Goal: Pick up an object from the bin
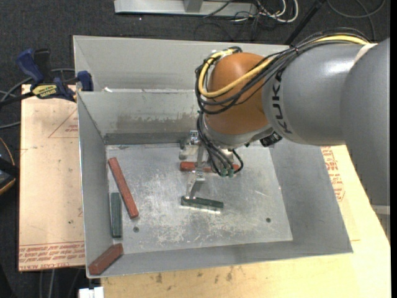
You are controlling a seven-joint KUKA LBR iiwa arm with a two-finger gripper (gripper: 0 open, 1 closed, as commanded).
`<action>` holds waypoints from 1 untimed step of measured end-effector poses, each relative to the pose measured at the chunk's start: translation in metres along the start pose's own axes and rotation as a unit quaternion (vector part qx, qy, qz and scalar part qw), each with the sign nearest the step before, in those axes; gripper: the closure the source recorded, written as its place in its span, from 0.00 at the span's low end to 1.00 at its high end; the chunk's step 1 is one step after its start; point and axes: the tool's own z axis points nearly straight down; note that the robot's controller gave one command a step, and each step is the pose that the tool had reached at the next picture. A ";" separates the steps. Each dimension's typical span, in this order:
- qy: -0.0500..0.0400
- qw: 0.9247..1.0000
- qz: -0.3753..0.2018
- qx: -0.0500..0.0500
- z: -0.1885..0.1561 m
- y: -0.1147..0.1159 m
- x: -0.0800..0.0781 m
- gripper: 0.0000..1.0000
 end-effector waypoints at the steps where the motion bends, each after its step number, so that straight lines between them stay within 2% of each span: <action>1: -0.004 0.997 -0.071 -0.001 0.066 -0.038 0.015 1.00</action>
Offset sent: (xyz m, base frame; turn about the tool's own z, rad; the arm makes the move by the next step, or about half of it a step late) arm 0.0000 0.0000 0.0000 0.0000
